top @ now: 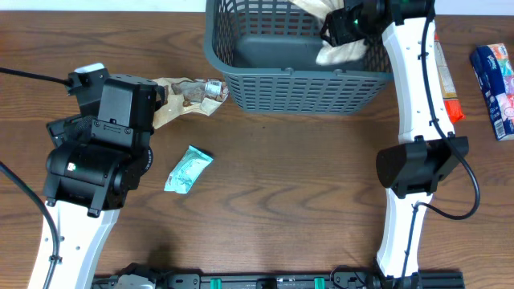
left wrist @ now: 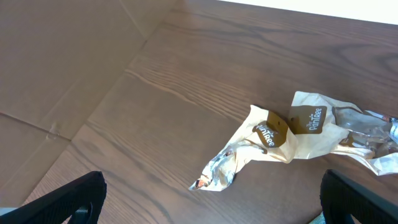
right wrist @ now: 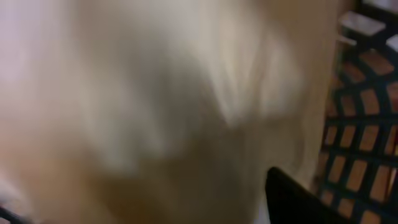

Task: Pack container
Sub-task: 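Lower the wrapper into the basket and open the right gripper, then withdraw right gripper and move it over the red snack bar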

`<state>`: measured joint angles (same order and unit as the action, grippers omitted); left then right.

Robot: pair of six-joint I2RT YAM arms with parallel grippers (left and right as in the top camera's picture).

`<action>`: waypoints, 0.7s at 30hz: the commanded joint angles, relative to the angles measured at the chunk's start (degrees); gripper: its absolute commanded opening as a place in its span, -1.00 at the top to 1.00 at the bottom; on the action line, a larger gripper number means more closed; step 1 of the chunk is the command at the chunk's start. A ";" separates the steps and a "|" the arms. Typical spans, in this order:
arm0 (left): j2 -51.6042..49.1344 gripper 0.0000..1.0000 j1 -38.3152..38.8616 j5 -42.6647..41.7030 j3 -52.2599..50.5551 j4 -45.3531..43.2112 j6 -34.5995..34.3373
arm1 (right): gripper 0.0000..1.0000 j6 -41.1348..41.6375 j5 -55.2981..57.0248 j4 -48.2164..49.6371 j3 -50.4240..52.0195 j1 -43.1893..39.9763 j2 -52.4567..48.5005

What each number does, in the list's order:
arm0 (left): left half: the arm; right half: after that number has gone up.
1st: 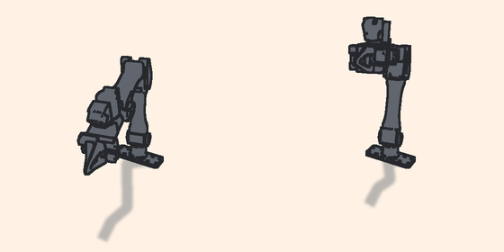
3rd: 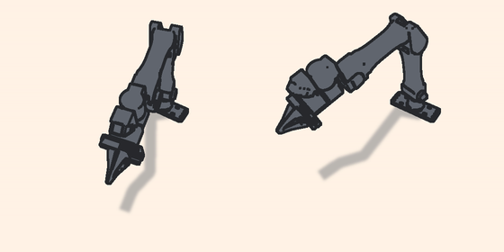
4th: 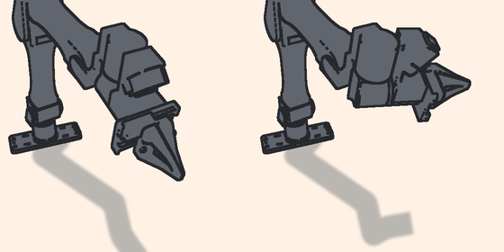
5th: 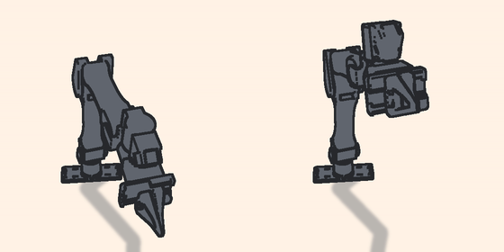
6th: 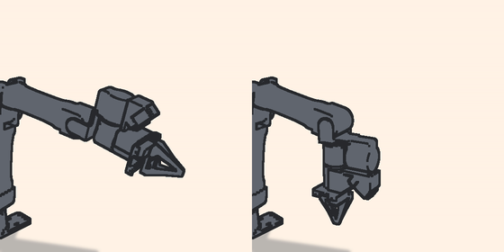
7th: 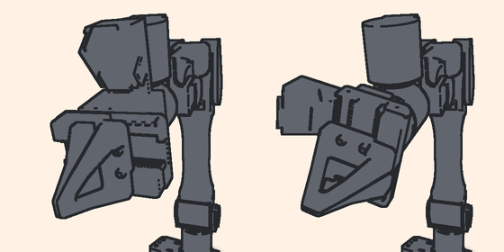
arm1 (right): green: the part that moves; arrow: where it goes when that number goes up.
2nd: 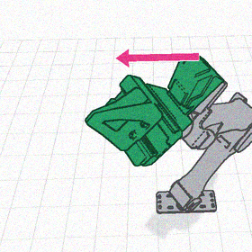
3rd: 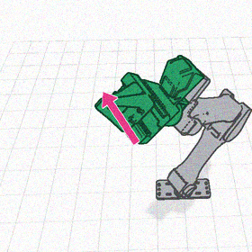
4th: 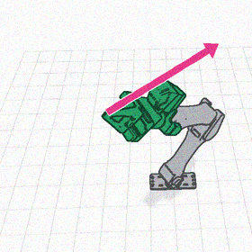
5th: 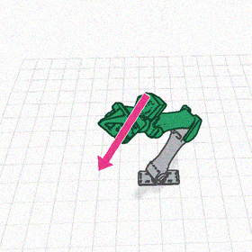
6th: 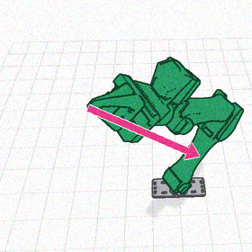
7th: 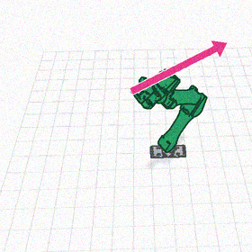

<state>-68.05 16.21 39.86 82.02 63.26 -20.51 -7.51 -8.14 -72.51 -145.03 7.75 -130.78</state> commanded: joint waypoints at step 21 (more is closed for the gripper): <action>0.00 -0.97 -0.28 1.14 1.09 0.35 0.55 | -0.99 1.70 -1.25 9.97 -13.94 -3.02 5.42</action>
<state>-68.05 16.21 39.86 82.02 63.26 -20.51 -6.37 -9.06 -62.11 -153.27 6.96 -130.50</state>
